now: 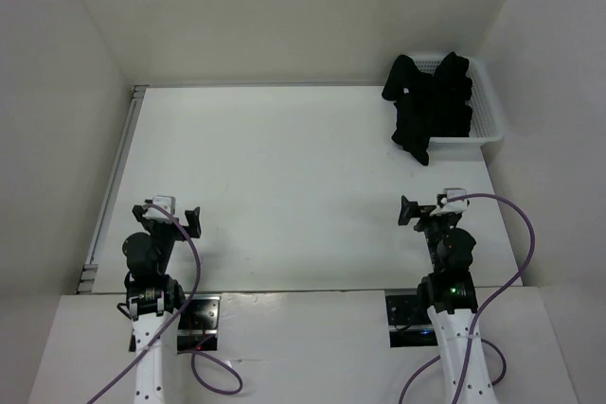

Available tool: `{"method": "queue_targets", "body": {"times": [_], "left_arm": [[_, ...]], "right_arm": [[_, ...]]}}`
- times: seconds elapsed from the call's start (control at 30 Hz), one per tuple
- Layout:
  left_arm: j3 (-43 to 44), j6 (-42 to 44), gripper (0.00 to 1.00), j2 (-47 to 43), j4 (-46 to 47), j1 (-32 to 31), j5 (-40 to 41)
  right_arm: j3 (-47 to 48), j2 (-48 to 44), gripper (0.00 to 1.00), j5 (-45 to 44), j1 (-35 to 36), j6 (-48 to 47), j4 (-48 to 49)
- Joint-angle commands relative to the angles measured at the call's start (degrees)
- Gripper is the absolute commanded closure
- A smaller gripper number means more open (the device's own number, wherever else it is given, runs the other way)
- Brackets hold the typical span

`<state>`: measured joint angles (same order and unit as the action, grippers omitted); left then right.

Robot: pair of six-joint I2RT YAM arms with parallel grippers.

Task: Fold and stack the shorts
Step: Grab the shorts from the pile

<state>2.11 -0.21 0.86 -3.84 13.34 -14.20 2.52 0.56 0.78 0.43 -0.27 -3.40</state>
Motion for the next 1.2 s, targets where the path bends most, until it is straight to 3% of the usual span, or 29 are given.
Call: {"method": "queue_targets", "body": {"times": [0.0,0.17,0.2,0.23,0.27,0.3,0.33,0.37,0.4,0.43,0.5,0.53,0.6,0.63,0.67,0.73,0.77,0.8,0.83,0.87,0.9,0.93,0.97,1.03,1.07,1.1,1.13,1.17], "left_arm": [[-1.67,0.21,0.00,-1.48,2.61,-0.25,0.22],[-1.14,0.21,0.00,-1.48,1.82,-0.25,-4.41],[-0.27,0.21,0.00,-1.48,1.21,-0.25,-8.18],[-0.26,0.21,0.00,-1.48,-0.19,-0.25,-21.62],[-0.26,0.21,0.00,-1.48,-2.21,-0.25,-26.01],[0.69,0.21,0.00,-1.48,-3.45,-0.25,-29.80],[0.70,0.21,0.00,-1.48,-7.64,-0.25,-42.89],[1.83,0.21,0.00,-1.48,-16.03,-0.25,-46.41],[1.85,0.21,0.00,-0.52,-15.59,-0.25,-49.32],[1.06,0.21,0.00,-0.51,-10.11,-0.77,-50.13],[-0.52,0.21,0.00,-1.21,-6.38,-1.38,-48.92],[-0.53,0.21,0.00,-1.21,0.08,-1.39,-47.00],[-0.53,0.21,0.00,-0.34,6.26,-2.17,-45.14],[-0.53,0.21,0.00,0.45,13.34,-2.18,-44.09],[0.26,0.21,0.00,4.54,15.85,-3.75,-43.12],[5.93,0.21,0.00,12.01,19.11,-5.25,-43.11],[8.93,0.21,0.00,22.50,19.65,-7.52,-41.54],[12.53,0.21,0.00,28.87,20.18,-9.11,-40.13],[21.53,0.21,0.00,35.28,19.40,-11.21,-37.68],[26.58,0.21,0.00,47.96,18.09,-16.45,-28.96],[31.85,0.21,0.00,53.83,14.94,-19.55,-23.30],[37.04,0.21,0.00,64.33,13.34,-22.45,-17.24],[47.18,0.21,0.00,69.05,11.41,-24.66,-7.26],[57.69,0.21,0.00,82.11,0.63,-28.80,0.10],[62.96,0.21,0.00,86.02,-3.24,-29.42,4.14],[72.76,0.21,0.00,89.63,-10.77,-29.43,4.18],[77.21,0.21,0.00,96.10,-14.58,-29.43,3.65],[81.26,0.21,0.00,98.86,-18.28,-28.73,1.65]], "right_arm": [[-2.35,-1.17,0.01,-0.69,-0.34,-0.17,3.14],[-2.35,-1.17,0.01,-0.33,-0.34,-0.17,3.14],[-2.35,-1.17,0.01,0.62,-0.34,-0.17,3.14],[-1.83,-1.17,0.01,2.37,-0.34,-1.65,3.14],[-1.82,-1.17,0.01,8.83,-0.34,-5.92,3.14],[-1.82,-1.17,0.01,16.03,-0.34,-16.41,6.09],[-2.34,-1.17,0.01,20.54,-0.34,-19.56,6.99],[-2.35,-1.17,0.01,32.07,-0.34,-30.03,6.22],[-2.35,-1.17,0.00,39.40,-0.34,-39.79,2.90],[-1.48,-1.17,0.03,48.09,-0.34,-64.69,-5.92],[-2.77,0.76,0.00,45.58,2.82,-92.33,-1.01],[-2.79,0.76,0.01,43.89,3.61,-98.54,-1.78],[-2.79,-1.17,0.00,42.22,4.32,-95.01,5.90],[-2.79,0.39,0.00,41.33,4.32,-93.35,17.17],[0.87,6.67,0.00,40.54,4.32,-91.85,21.03],[9.29,17.49,0.00,37.30,4.32,-92.80,18.63],[14.47,24.42,0.00,35.45,4.32,-92.80,17.56],[25.66,39.02,0.00,29.52,5.71,-87.06,17.55],[31.60,46.13,0.00,24.50,6.94,-80.65,19.90],[44.54,52.99,0.00,18.01,8.52,-73.10,20.44],[50.94,66.11,0.00,5.50,9.58,-56.15,20.45],[56.39,71.46,0.00,1.46,8.64,-47.54,19.58],[66.63,76.12,0.00,-0.23,6.80,-40.84,16.26],[76.79,88.00,0.00,5.00,0.04,-27.63,5.48],[86.85,92.13,0.00,7.20,-2.07,-23.32,-5.54],[91.82,100.78,0.00,9.40,-4.10,-19.02,-10.61],[101.88,105.04,0.00,13.77,-8.03,-10.97,-15.54],[105.72,109.18,0.05,14.86,-9.90,-6.37,-21.94]]}}
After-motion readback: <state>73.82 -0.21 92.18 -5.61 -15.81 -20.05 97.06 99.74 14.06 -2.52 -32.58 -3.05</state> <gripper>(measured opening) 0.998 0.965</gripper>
